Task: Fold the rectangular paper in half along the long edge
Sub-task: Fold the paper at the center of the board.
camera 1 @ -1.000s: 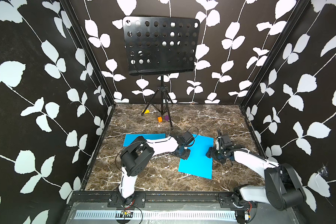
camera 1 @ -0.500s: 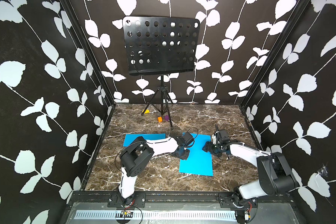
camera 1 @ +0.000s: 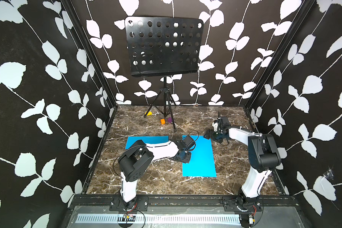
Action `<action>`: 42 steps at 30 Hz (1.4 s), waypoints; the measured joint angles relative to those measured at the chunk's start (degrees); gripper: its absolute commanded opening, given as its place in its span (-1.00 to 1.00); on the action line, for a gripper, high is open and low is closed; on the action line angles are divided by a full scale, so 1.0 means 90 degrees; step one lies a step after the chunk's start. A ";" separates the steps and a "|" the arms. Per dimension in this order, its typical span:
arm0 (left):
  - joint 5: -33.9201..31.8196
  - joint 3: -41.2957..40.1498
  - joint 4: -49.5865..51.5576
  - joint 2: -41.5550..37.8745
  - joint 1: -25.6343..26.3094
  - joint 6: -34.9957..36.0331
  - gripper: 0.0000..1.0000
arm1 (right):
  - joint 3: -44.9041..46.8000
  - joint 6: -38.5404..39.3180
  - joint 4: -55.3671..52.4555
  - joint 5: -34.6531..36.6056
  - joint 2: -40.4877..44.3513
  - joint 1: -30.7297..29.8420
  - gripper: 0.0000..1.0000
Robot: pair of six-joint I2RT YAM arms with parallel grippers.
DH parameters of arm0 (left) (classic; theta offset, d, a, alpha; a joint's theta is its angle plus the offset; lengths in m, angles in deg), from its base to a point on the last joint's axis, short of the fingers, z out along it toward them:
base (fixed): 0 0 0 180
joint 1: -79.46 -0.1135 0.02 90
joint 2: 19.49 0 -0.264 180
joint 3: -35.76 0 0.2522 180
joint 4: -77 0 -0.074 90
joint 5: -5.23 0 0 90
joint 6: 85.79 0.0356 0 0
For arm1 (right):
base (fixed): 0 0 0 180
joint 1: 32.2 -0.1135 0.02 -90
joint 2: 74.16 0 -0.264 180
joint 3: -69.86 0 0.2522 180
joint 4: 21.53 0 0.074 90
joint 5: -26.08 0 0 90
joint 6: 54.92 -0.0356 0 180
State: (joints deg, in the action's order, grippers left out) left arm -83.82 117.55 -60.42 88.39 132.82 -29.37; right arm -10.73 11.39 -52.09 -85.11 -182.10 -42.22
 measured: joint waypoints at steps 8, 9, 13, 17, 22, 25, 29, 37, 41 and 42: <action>0.0039 -0.0073 -0.0085 -0.0036 -0.0024 -0.0005 -0.60 | -0.0328 0.0153 0.0274 -0.0488 -0.0372 0.0163 0.52; 0.0044 -0.0073 -0.0085 -0.0036 -0.0027 -0.0005 -0.60 | -0.0304 0.0153 0.0313 -0.0566 -0.0372 0.0180 0.52; 0.0070 -0.0073 -0.0087 -0.0036 -0.0041 -0.0002 -0.60 | -0.0075 0.0151 0.0675 -0.1110 -0.0355 0.0243 0.51; 0.0107 -0.0070 -0.0085 -0.0036 -0.0053 -0.0002 -0.60 | 0.0163 0.0146 0.0945 -0.1739 -0.0338 0.0240 0.51; 0.0121 -0.0070 -0.0085 -0.0034 -0.0061 -0.0007 -0.60 | 0.0665 0.0097 0.1205 -0.2317 -0.0112 0.0240 0.52; 0.0129 -0.0061 -0.0083 -0.0024 -0.0061 -0.0010 -0.60 | 0.1044 -0.0053 0.1348 -0.2637 0.0095 0.0226 0.61; 0.0134 -0.0058 -0.0080 -0.0022 -0.0066 -0.0015 -0.59 | 0.1596 -0.0204 0.1503 -0.2805 0.0503 0.0138 0.71; 0.0175 -0.0024 -0.0080 0.0005 -0.0080 -0.0041 -0.59 | 0.3028 -0.0685 0.1552 -0.2552 0.1841 0.0078 0.69; 0.0187 -0.0022 -0.0080 0.0007 -0.0087 -0.0044 -0.59 | 0.3536 -0.0937 0.1598 -0.2283 0.2339 0.0075 0.32; 0.0189 -0.0022 -0.0080 0.0007 -0.0087 -0.0044 -0.59 | 0.3606 -0.0976 0.1596 -0.2208 0.2399 0.0078 0.18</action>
State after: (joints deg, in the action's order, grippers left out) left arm -82.12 117.36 -61.14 88.45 132.03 -29.77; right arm 21.73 2.61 -37.73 -104.98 -160.51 -41.52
